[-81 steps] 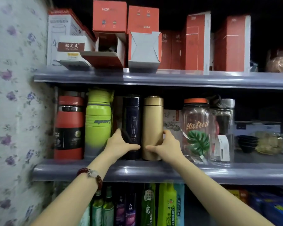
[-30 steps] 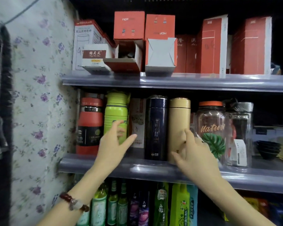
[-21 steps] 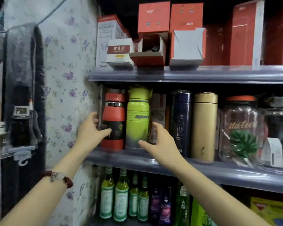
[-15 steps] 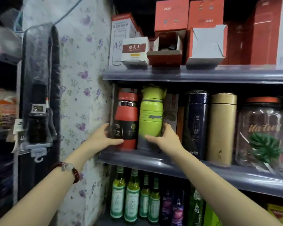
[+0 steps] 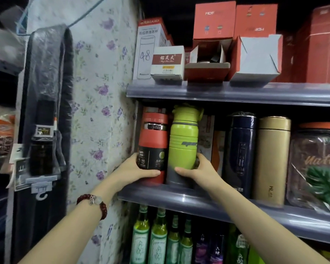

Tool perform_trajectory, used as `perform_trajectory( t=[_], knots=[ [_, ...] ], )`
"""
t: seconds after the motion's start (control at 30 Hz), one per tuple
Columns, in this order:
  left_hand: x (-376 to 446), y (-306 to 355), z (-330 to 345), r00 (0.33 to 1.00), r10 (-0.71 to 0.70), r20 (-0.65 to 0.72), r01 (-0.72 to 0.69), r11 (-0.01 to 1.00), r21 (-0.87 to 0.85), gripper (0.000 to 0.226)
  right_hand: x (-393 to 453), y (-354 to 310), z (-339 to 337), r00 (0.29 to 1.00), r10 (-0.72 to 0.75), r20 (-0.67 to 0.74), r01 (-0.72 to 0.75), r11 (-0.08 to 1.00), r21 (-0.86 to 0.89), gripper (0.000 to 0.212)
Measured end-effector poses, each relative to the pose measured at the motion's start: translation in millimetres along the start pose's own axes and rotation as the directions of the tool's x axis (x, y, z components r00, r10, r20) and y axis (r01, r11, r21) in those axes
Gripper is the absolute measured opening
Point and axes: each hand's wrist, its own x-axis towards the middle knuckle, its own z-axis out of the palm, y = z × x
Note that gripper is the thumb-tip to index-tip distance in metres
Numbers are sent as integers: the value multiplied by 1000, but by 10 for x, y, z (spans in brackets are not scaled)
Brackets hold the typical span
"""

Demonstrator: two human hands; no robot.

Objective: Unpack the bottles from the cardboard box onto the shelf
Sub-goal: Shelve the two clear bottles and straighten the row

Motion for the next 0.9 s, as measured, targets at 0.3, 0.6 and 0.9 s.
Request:
perform_trajectory(
  t=[0.3, 0.6, 0.9],
  knots=[
    [50, 1, -46, 997, -70, 45, 68, 997, 42, 75, 6, 7, 55, 999, 16, -52, -20, 998, -65, 107],
    [41, 64, 86, 987, 0, -161, 20, 992, 123, 72, -32, -44, 59, 999, 47, -8, -47, 999, -9, 90],
    [71, -73, -82, 996, -91, -2, 90, 995, -36, 72, -161, -182, 192, 979, 22, -202, -71, 968, -241, 81]
  ],
)
